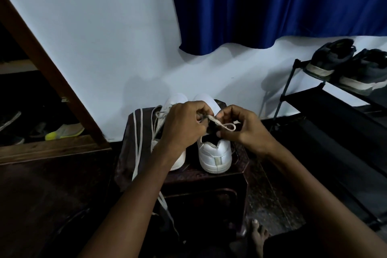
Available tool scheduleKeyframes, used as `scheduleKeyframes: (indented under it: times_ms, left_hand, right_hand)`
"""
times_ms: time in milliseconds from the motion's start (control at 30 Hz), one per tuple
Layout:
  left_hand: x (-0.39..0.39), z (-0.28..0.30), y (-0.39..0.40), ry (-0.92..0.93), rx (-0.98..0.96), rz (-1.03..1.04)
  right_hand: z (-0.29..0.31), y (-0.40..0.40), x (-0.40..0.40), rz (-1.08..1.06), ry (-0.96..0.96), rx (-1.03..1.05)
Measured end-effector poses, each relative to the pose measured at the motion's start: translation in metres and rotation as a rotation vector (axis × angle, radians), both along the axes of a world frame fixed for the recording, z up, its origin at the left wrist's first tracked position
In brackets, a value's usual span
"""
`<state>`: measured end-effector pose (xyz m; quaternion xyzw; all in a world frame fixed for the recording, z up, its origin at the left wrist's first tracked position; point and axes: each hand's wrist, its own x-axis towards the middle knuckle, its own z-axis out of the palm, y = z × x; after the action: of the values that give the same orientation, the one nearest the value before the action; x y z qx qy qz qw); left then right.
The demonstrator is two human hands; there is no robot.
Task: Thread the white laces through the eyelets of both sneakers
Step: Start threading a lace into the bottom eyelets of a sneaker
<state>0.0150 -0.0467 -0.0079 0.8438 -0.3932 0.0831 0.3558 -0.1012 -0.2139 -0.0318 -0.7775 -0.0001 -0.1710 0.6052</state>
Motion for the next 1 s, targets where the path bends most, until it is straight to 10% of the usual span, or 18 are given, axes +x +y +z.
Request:
scheduleKeyframes:
  times_ms: [600, 833, 1000]
  left_hand:
    - [0.038, -0.02, 0.008, 0.078, 0.09, -0.206]
    - [0.035, -0.009, 0.003, -0.056, 0.069, -0.1]
    - [0.037, -0.011, 0.005, -0.007, 0.097, -0.069]
  right_hand:
    - [0.007, 0.004, 0.003, -0.135, 0.103, 0.138]
    - [0.001, 0.037, 0.017, -0.394, 0.077, -0.653]
    - [0.008, 0.024, 0.013, -0.302, 0.178, -0.032]
